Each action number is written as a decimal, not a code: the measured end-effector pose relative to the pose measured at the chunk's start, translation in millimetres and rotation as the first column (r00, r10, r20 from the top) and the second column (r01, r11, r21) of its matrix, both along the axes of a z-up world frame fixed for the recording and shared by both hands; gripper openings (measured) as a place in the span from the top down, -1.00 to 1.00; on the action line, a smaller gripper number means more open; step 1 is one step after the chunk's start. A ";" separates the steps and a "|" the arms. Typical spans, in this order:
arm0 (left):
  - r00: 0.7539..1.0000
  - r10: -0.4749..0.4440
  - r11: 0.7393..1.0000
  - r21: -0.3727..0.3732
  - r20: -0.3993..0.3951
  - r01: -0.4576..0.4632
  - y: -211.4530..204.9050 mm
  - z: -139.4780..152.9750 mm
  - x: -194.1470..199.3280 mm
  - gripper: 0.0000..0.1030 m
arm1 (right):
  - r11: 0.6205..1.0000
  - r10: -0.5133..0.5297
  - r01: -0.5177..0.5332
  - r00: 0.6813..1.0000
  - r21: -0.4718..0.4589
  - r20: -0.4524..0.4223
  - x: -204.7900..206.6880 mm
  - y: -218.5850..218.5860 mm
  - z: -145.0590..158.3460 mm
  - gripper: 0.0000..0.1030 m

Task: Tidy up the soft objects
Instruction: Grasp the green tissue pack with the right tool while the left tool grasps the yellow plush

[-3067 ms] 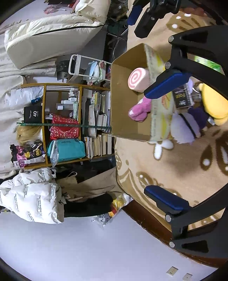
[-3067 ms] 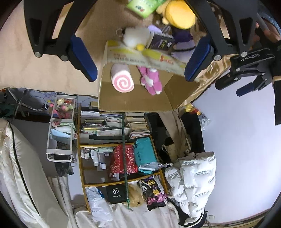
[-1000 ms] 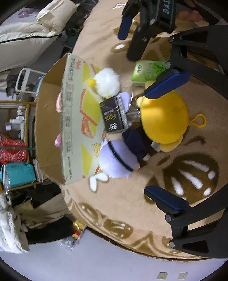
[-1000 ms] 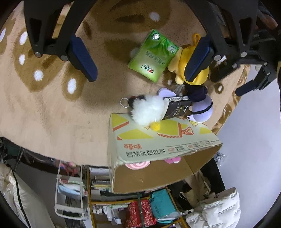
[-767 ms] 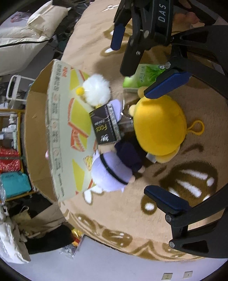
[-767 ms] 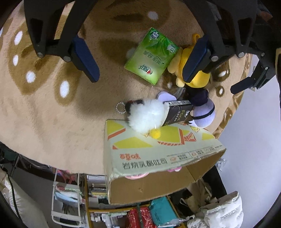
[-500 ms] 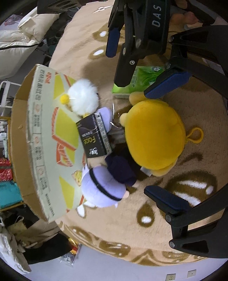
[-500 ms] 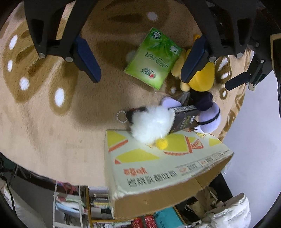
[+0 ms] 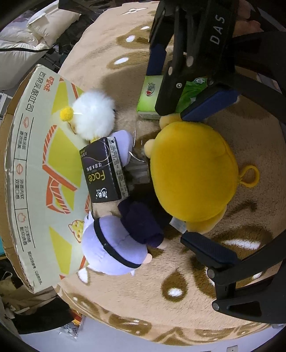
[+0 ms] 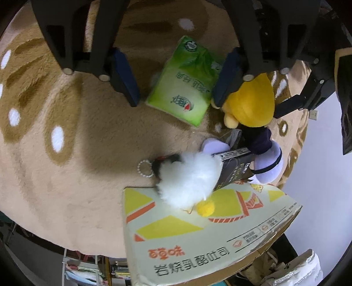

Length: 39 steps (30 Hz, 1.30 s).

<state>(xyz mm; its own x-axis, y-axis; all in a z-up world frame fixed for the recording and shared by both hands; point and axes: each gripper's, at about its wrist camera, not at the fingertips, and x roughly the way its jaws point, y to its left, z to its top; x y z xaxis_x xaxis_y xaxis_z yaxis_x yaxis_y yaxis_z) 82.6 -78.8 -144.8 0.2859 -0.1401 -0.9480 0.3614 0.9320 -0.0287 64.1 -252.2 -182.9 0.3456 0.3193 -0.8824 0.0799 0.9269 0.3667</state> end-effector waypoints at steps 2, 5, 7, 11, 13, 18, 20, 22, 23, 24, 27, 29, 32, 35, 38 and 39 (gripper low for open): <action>1.000 0.003 1.000 0.000 0.001 -0.003 0.3 -0.2 -0.2 -0.92 | 1.000 0.002 -0.002 1.000 -0.007 0.002 1.6 3.3 -0.2 -0.31; 1.000 0.016 1.000 -0.006 -0.002 -0.016 2.4 -2.5 3.2 -0.93 | 1.000 0.002 -0.002 1.000 -0.017 0.002 4.1 6.8 -1.4 -0.30; 1.000 0.021 1.000 -0.011 -0.008 -0.021 4.9 -5.0 4.9 -0.92 | 1.000 0.005 -0.005 1.000 -0.025 0.004 6.2 9.6 -2.5 -0.30; 0.999 0.028 0.999 -0.018 -0.035 -0.029 5.4 -9.8 8.4 -0.92 | 1.000 0.001 -0.001 1.000 -0.026 0.002 10.3 12.7 -5.0 -0.30; 0.999 0.028 0.999 -0.015 -0.035 -0.029 5.4 -10.4 8.0 -0.92 | 1.000 -0.004 0.004 1.000 -0.019 0.002 11.3 12.1 -5.8 -0.30; 0.999 0.029 0.999 -0.016 -0.031 -0.029 9.2 -13.0 11.2 -0.92 | 1.000 -0.002 0.002 1.000 -0.023 0.005 11.1 8.9 -5.9 -0.31; 0.999 0.033 0.999 -0.021 -0.027 -0.034 8.5 -12.5 10.9 -0.92 | 0.999 0.009 -0.009 1.000 -0.047 0.012 11.3 9.5 -5.1 -0.31; 0.999 0.032 0.999 -0.020 -0.018 -0.032 6.3 -12.0 8.6 -0.91 | 0.998 0.016 -0.015 1.000 -0.066 0.015 12.9 13.2 -5.6 -0.31; 0.999 0.029 0.999 -0.018 -0.014 -0.029 5.6 -12.2 8.5 -0.91 | 0.997 0.017 -0.016 1.000 -0.074 0.017 13.6 14.6 -5.8 -0.31; 0.999 0.029 0.999 -0.018 -0.013 -0.029 4.5 -12.1 7.0 -0.90 | 0.997 0.018 -0.017 1.000 -0.078 0.018 14.2 15.4 -6.0 -0.31; 0.999 0.032 0.999 -0.010 -0.022 -0.032 1.1 -14.8 5.1 -0.86 | 0.996 0.022 -0.021 1.000 -0.088 0.020 15.5 17.3 -7.0 -0.31; 0.999 0.027 1.000 -0.002 -0.028 -0.027 -0.7 -18.0 4.6 -0.82 | 0.994 0.032 -0.029 0.999 -0.106 0.022 17.3 21.4 -7.1 -0.28; 1.000 0.016 1.000 -0.016 -0.023 -0.016 -3.2 -15.8 2.4 -0.70 | 0.990 0.040 -0.035 0.999 -0.135 0.036 18.6 26.5 -5.8 -0.24; 0.999 0.023 0.999 -0.033 -0.027 -0.024 -3.8 -14.2 0.7 -0.63 | 0.986 0.044 -0.034 0.997 -0.161 0.059 20.0 31.8 -3.5 -0.22; 0.999 0.039 0.998 -0.040 -0.016 -0.039 -1.0 -10.0 -2.6 -0.60 | 0.984 0.045 -0.030 0.996 -0.175 0.080 19.6 32.2 -1.0 -0.22; 0.999 0.046 0.998 -0.036 -0.005 -0.046 2.1 -8.1 -3.5 -0.60 | 0.983 0.045 -0.029 0.995 -0.180 0.087 18.5 30.7 0.3 -0.21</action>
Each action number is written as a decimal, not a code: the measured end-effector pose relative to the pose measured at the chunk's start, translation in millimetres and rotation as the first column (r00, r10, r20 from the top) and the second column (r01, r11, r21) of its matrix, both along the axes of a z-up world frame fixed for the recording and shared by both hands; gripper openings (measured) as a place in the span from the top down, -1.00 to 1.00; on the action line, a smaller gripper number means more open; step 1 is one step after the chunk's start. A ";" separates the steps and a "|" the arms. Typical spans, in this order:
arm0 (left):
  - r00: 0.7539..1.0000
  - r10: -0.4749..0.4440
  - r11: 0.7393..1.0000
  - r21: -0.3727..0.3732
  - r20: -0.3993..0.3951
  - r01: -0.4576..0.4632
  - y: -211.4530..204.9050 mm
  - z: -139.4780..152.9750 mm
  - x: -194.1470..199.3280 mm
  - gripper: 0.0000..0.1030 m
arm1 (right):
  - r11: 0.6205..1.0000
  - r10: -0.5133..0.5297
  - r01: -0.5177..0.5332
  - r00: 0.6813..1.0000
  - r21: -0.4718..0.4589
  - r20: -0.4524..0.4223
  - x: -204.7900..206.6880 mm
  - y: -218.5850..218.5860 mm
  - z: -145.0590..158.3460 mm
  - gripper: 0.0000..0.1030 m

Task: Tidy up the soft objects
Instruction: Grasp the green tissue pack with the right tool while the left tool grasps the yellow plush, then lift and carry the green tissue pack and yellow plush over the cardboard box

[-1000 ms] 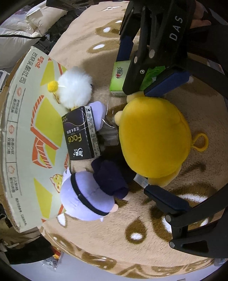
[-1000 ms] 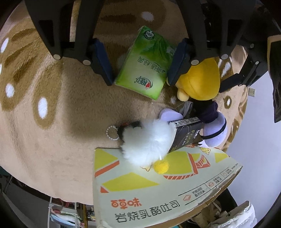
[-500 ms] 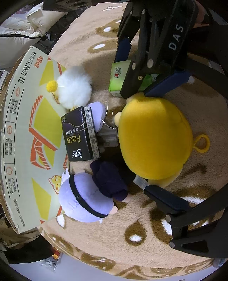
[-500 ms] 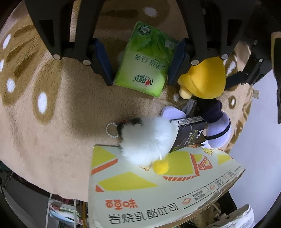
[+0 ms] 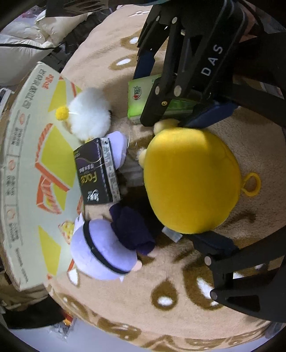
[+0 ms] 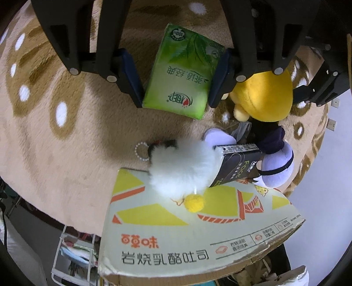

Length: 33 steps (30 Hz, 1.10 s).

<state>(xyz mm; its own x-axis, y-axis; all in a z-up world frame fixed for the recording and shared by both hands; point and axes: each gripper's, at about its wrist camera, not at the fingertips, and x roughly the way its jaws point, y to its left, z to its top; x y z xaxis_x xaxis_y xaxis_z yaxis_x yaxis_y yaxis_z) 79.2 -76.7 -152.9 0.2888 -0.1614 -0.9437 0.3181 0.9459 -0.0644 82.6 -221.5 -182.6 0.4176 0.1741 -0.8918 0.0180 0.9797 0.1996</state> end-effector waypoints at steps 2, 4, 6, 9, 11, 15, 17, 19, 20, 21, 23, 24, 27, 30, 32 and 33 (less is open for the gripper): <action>0.999 0.016 1.000 0.026 0.041 -0.017 1.3 6.5 -5.5 -0.60 | 1.000 0.004 -0.003 1.000 -0.017 0.028 -2.0 0.9 4.2 -0.21; 0.997 0.019 0.999 0.033 0.069 -0.021 0.2 12.4 -13.6 -0.59 | 0.999 0.006 -0.004 0.999 -0.033 0.051 -4.0 1.9 8.7 -0.21; 0.996 0.023 0.999 0.029 0.083 -0.025 1.4 16.8 -18.0 -0.59 | 0.999 0.007 -0.003 0.996 -0.049 0.087 -9.6 1.8 15.8 -0.21; 0.992 0.032 0.999 0.028 0.120 -0.036 2.5 26.4 -23.9 -0.59 | 0.997 0.005 0.005 0.991 -0.071 0.137 -15.0 3.6 26.8 -0.21; 0.988 0.037 0.999 0.030 0.150 -0.042 4.9 32.6 -28.4 -0.59 | 0.997 0.004 0.009 0.984 -0.078 0.177 -19.0 4.1 34.9 -0.21; 0.974 0.050 0.997 0.045 0.220 -0.062 10.5 46.0 -34.8 -0.59 | 0.998 -0.006 0.022 0.965 -0.058 0.264 -29.6 2.3 51.8 -0.20; 0.962 0.049 0.996 0.056 0.268 -0.067 8.5 53.2 -37.2 -0.59 | 0.998 -0.004 0.023 0.947 -0.055 0.322 -36.0 0.2 63.4 -0.20; 0.950 0.051 0.996 0.052 0.310 -0.071 5.8 61.8 -41.1 -0.59 | 0.997 0.004 0.026 0.928 -0.075 0.372 -43.4 0.7 72.1 -0.20; 0.944 0.052 0.996 0.050 0.326 -0.072 6.1 65.9 -42.9 -0.59 | 0.996 0.012 0.024 0.915 -0.084 0.404 -47.8 1.4 77.9 -0.20; 0.936 0.055 0.996 0.048 0.348 -0.076 6.0 70.8 -45.6 -0.59 | 0.996 0.016 0.024 0.906 -0.088 0.424 -50.7 2.0 81.9 -0.20; 0.922 0.056 0.996 0.047 0.382 -0.080 9.2 77.6 -48.1 -0.59 | 0.996 0.019 0.026 0.885 -0.089 0.466 -57.5 1.5 90.4 -0.20; 0.915 0.057 0.996 0.046 0.400 -0.082 11.1 80.4 -49.3 -0.59 | 0.996 0.019 0.027 0.877 -0.089 0.480 -59.4 1.4 93.9 -0.20; 0.881 0.059 0.995 0.039 0.470 -0.088 13.0 93.9 -57.6 -0.59 | 0.996 0.019 0.029 0.851 -0.085 0.525 -68.0 1.6 103.1 -0.20; 0.856 0.064 0.995 0.027 0.512 -0.091 17.2 101.5 -61.2 -0.59 | 0.996 0.019 0.032 0.829 -0.081 0.559 -75.0 1.9 112.7 -0.20; 0.840 0.068 0.995 0.020 0.538 -0.093 18.6 106.8 -64.1 -0.59 | 0.996 0.017 0.038 0.816 -0.082 0.578 -78.1 2.7 117.9 -0.20; 0.836 0.069 0.996 0.013 0.545 -0.091 19.9 108.7 -64.3 -0.59 | 0.996 0.016 0.038 0.811 -0.080 0.585 -79.0 2.5 120.0 -0.20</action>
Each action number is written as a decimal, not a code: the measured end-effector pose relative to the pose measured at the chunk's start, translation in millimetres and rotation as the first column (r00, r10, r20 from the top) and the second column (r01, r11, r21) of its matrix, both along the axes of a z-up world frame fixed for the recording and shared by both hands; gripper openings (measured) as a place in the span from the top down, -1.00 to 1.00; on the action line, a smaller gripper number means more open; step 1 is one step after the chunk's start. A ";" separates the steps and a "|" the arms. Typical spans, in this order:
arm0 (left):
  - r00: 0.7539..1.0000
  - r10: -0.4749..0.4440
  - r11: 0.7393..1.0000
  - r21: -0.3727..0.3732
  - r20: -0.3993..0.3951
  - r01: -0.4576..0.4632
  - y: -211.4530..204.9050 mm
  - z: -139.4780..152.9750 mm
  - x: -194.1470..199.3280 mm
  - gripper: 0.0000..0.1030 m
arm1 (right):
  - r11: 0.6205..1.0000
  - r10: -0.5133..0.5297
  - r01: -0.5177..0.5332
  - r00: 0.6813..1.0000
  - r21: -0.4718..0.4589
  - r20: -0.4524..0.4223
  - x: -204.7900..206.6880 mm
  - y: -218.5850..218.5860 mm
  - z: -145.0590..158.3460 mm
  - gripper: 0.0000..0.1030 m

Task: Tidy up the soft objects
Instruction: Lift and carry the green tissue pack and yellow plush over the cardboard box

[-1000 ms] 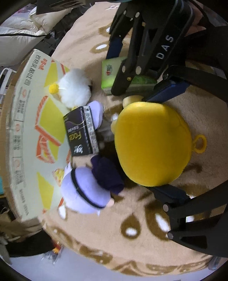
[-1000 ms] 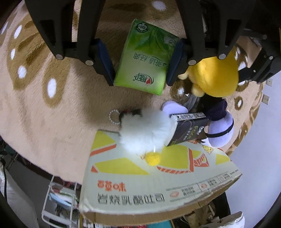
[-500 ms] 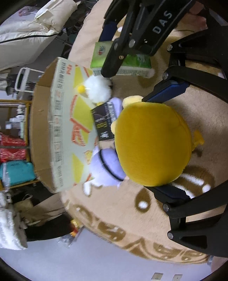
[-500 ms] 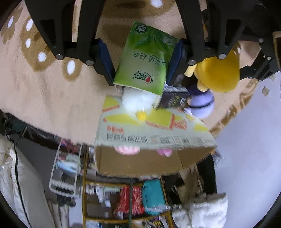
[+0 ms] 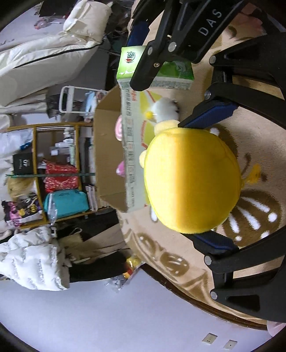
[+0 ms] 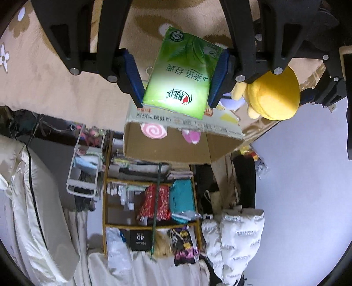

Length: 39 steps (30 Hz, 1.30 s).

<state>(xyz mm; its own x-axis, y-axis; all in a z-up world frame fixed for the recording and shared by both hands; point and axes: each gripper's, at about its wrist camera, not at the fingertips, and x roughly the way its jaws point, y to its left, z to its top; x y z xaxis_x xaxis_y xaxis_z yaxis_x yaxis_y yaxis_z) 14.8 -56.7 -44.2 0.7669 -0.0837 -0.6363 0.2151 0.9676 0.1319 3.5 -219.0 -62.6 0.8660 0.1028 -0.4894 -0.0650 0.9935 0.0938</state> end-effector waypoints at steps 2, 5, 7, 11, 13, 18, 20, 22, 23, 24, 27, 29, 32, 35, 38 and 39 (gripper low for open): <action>1.000 -0.006 1.000 -0.009 0.022 0.006 1.8 5.0 -2.6 -0.59 | 1.000 -0.005 0.005 1.000 0.001 0.017 -2.8 -0.1 3.9 -0.20; 0.998 0.003 1.000 -0.005 0.065 -0.003 3.7 11.5 -7.1 -0.59 | 1.000 -0.008 0.008 0.999 0.010 0.042 -5.3 -3.3 7.6 -0.20; 0.997 -0.004 1.000 -0.008 0.082 0.004 3.2 14.7 -9.9 -0.59 | 1.000 -0.011 0.010 0.998 0.011 0.056 -7.2 -4.6 9.3 -0.20; 0.992 -0.014 1.000 0.000 0.124 0.014 1.7 20.3 -14.2 -0.59 | 1.000 -0.014 0.013 0.997 0.013 0.077 -8.7 -6.0 12.6 -0.20; 0.991 -0.014 1.000 -0.007 0.131 0.015 2.0 21.9 -15.1 -0.59 | 1.000 -0.017 0.015 0.997 0.017 0.081 -8.9 -7.5 13.5 -0.20; 0.988 -0.015 1.000 -0.015 0.154 0.017 3.0 25.7 -16.0 -0.59 | 1.000 -0.017 0.014 0.995 0.026 0.100 -6.9 -9.7 17.2 -0.20; 0.986 -0.013 1.000 -0.018 0.164 0.016 3.6 27.5 -16.3 -0.59 | 1.000 -0.017 0.014 0.994 0.026 0.107 -6.2 -10.1 18.5 -0.20; 0.985 -0.009 1.000 -0.020 0.175 0.013 4.5 29.7 -15.9 -0.60 | 1.000 -0.016 0.013 0.993 0.029 0.113 -5.1 -10.8 20.0 -0.20; 0.983 -0.007 1.000 -0.021 0.183 0.011 5.1 31.2 -15.2 -0.60 | 0.999 -0.016 0.013 0.993 0.030 0.118 -5.7 -11.0 20.6 -0.20; 0.982 -0.004 1.000 -0.023 0.191 0.008 5.9 33.0 -14.4 -0.60 | 0.999 -0.017 0.013 0.993 0.031 0.120 -5.1 -11.5 21.3 -0.20; 0.977 -0.003 0.999 -0.031 0.215 0.010 8.1 38.5 -12.0 -0.60 | 1.000 -0.013 0.010 0.991 0.023 0.133 -1.6 -12.5 24.6 -0.20; 0.973 -0.004 0.999 -0.031 0.232 0.011 8.5 41.8 -9.5 -0.60 | 1.000 -0.009 0.006 0.990 0.017 0.139 1.2 -12.1 26.5 -0.20; 0.966 -0.009 0.999 -0.031 0.258 0.017 7.0 47.3 -4.6 -0.60 | 1.000 -0.004 0.004 0.988 0.005 0.152 7.3 -11.1 29.7 -0.20; 0.959 -0.008 0.999 -0.031 0.285 0.018 4.8 52.3 0.9 -0.60 | 1.000 -0.002 0.004 0.987 -0.010 0.161 16.3 -9.8 31.6 -0.20; 0.950 -0.001 0.999 -0.039 0.311 0.013 4.4 58.1 9.0 -0.60 | 1.000 -0.011 0.016 0.986 -0.026 0.169 26.0 -8.5 32.5 -0.20; 0.948 0.003 0.999 -0.040 0.318 0.010 4.8 59.4 11.7 -0.60 | 0.999 -0.017 0.021 0.985 -0.026 0.172 28.3 -8.8 32.6 -0.20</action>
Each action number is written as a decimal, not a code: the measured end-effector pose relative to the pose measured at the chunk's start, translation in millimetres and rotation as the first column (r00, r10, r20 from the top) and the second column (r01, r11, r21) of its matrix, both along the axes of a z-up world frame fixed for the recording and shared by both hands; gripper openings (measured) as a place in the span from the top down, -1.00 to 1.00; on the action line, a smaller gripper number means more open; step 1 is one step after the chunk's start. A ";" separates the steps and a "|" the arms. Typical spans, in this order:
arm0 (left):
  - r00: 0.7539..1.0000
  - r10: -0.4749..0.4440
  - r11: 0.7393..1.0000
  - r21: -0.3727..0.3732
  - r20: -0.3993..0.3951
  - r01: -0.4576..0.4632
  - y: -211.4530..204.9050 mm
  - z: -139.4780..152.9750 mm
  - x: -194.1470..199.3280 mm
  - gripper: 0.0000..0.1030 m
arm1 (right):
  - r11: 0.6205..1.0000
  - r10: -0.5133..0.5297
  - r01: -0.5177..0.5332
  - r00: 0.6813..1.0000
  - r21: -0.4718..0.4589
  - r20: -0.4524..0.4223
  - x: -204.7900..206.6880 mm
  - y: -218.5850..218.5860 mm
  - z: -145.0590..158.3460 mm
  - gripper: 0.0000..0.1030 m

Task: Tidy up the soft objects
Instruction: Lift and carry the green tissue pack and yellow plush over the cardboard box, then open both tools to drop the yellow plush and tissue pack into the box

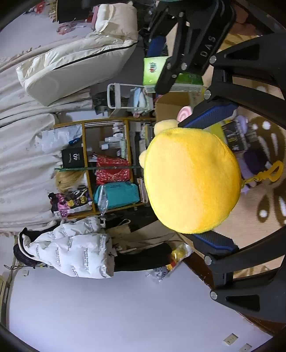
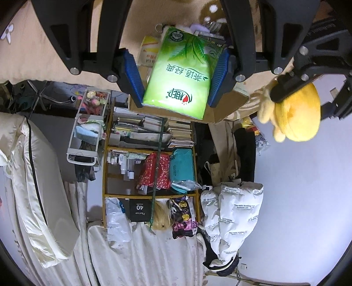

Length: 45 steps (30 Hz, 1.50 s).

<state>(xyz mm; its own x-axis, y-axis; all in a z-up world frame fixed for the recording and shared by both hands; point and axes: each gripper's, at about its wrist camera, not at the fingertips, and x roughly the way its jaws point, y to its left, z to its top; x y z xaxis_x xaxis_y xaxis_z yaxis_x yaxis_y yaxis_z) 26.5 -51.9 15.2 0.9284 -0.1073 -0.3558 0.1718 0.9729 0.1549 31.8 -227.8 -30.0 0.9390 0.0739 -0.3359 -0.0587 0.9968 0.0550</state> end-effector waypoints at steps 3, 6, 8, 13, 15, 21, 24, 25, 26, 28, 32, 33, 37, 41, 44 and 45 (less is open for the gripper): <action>1.000 0.012 1.000 0.006 0.018 -0.012 -0.5 2.3 9.8 -0.60 | 1.000 -0.026 0.026 1.000 -0.011 0.014 8.1 -1.4 -0.1 -0.20; 0.999 0.020 1.000 0.005 0.026 -0.020 0.4 2.4 20.2 -0.60 | 0.999 -0.041 0.042 0.999 -0.025 0.033 17.6 -2.4 1.5 -0.20; 0.999 0.026 1.000 0.013 0.034 -0.026 -0.8 2.5 30.4 -0.60 | 0.998 -0.044 0.045 0.998 -0.031 0.039 25.2 -3.8 2.5 -0.20; 0.999 0.035 0.999 0.026 0.042 -0.036 -4.4 1.5 52.2 -0.60 | 0.998 -0.049 0.051 0.997 -0.035 0.051 41.9 -7.9 2.8 -0.20; 0.999 0.030 0.999 0.024 0.039 -0.031 -5.1 1.0 58.1 -0.60 | 0.998 -0.050 0.051 0.998 -0.033 0.050 40.9 -8.3 2.3 -0.20; 0.999 0.021 1.000 0.018 0.023 -0.022 -7.0 -2.3 74.1 -0.60 | 0.999 -0.051 0.052 0.998 -0.002 0.031 60.8 -13.6 -4.2 -0.21; 1.000 0.023 0.999 0.035 0.021 -0.024 -10.8 -6.6 83.1 -0.60 | 0.999 -0.049 0.049 0.999 0.004 0.020 70.2 -15.3 -8.7 -0.21; 1.000 0.025 0.999 0.039 0.019 -0.026 -11.8 -8.2 85.6 -0.60 | 0.999 -0.048 0.048 0.999 0.006 0.019 72.0 -15.9 -9.9 -0.21; 1.000 0.026 0.999 0.039 0.012 -0.026 -12.1 -10.1 89.2 -0.60 | 0.999 -0.047 0.047 0.999 0.012 0.017 75.3 -17.0 -10.9 -0.21; 1.000 0.028 0.999 0.031 0.000 -0.028 -11.8 -13.1 95.1 -0.60 | 0.999 -0.042 0.042 0.999 0.023 0.014 78.1 -18.6 -13.1 -0.21; 0.999 0.031 0.999 0.021 -0.033 -0.031 -11.0 -22.0 107.5 -0.60 | 0.999 -0.025 0.025 1.000 0.029 0.002 87.0 -21.0 -23.7 -0.21; 0.999 0.032 0.999 0.019 -0.040 -0.031 -10.4 -23.8 108.8 -0.60 | 0.999 -0.024 0.024 1.000 0.029 -0.006 89.5 -21.1 -26.8 -0.21; 0.996 0.023 1.000 -0.003 -0.084 -0.023 -9.5 -32.2 119.4 -0.61 | 0.999 -0.019 0.020 0.999 0.037 -0.034 96.5 -20.9 -37.2 -0.21; 0.992 -0.015 1.000 -0.019 -0.122 0.013 -10.0 -39.8 126.2 -0.61 | 1.000 -0.012 0.013 0.999 0.024 -0.046 97.8 -19.7 -42.5 -0.21; 0.987 -0.034 0.999 -0.032 -0.159 0.029 -11.2 -43.7 131.5 -0.62 | 0.999 -0.033 0.034 0.998 0.027 -0.052 98.6 -21.4 -45.4 -0.22; 0.985 -0.038 0.999 -0.035 -0.166 0.033 -11.3 -44.5 131.6 -0.63 | 0.999 -0.032 0.034 0.998 0.033 -0.056 98.7 -22.5 -46.2 -0.22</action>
<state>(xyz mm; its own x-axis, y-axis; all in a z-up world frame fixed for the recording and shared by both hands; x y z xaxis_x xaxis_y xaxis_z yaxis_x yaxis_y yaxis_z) 158.1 -63.2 -29.3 0.8518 -0.1528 -0.5010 0.2269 0.9698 0.0900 130.6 -250.3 -76.1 0.9210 0.0550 -0.3856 -0.0215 0.9956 0.0907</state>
